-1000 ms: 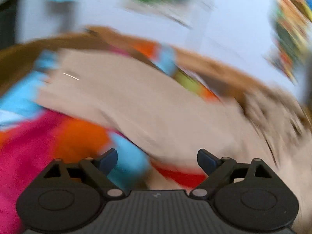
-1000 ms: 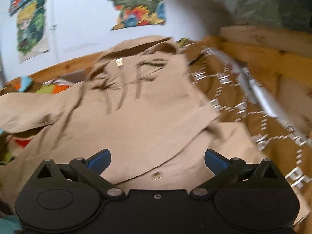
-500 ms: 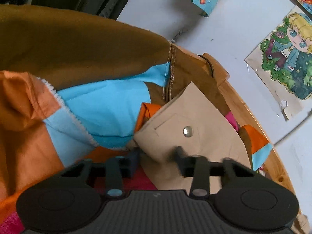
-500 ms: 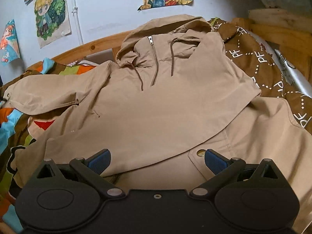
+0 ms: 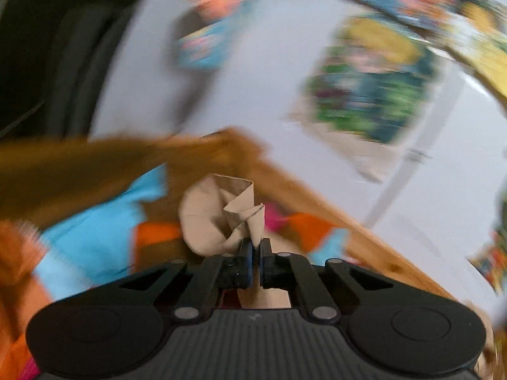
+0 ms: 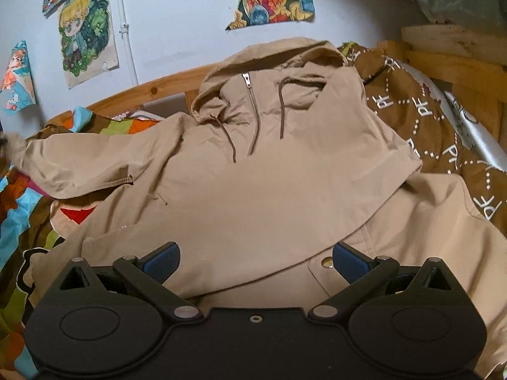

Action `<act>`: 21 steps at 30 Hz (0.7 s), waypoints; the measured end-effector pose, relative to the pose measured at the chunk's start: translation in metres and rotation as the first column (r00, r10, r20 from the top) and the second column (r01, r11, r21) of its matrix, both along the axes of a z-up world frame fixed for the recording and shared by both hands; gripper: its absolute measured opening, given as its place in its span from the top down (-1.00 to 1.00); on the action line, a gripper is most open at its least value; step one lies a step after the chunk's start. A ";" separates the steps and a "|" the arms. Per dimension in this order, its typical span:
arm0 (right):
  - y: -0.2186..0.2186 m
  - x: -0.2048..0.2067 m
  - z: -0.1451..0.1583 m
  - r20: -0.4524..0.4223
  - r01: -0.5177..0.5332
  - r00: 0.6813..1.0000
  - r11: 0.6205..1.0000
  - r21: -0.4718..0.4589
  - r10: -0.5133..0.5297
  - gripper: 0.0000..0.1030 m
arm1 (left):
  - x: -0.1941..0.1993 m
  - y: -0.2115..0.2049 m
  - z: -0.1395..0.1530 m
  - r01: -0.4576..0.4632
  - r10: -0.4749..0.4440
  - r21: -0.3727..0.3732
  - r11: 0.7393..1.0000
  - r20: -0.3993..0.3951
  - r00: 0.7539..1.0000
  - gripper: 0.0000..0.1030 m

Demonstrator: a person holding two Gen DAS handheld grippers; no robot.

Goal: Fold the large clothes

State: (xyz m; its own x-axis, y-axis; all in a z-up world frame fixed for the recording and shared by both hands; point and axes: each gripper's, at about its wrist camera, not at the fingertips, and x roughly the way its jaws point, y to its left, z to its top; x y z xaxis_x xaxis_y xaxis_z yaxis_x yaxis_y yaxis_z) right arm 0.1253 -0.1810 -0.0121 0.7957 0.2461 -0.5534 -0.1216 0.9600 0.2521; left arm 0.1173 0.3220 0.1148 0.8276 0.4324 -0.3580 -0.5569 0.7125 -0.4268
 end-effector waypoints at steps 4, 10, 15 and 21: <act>-0.004 -0.002 0.002 0.003 0.015 1.000 1.000 0.015 -0.015 -0.98 | 0.021 -0.071 0.051 0.235 -0.244 0.181 0.955 0.029 0.969 0.96; -0.019 -0.008 0.011 0.043 0.105 0.993 0.994 0.021 -0.106 -0.98 | 0.055 -0.202 0.083 0.560 -0.596 0.301 0.772 0.037 0.802 0.96; -0.038 -0.009 0.009 0.058 0.232 0.971 0.972 -0.030 -0.230 -0.98 | 0.082 -0.317 0.043 0.787 -0.813 0.270 0.555 -0.026 0.582 0.95; -0.067 -0.007 -0.008 0.057 0.368 0.930 0.926 -0.079 -0.364 -0.98 | 0.092 -0.400 -0.053 0.954 -0.940 0.063 0.292 -0.168 0.298 0.81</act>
State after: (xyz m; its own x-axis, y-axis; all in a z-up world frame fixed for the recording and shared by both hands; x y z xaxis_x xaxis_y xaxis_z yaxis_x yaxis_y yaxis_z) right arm 0.1188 -0.2483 -0.0202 0.8433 -0.1141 -0.5252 0.2342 0.9576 0.1680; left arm 0.2088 -0.0782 0.0618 0.6631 -0.5877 -0.4636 0.5185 0.8073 -0.2818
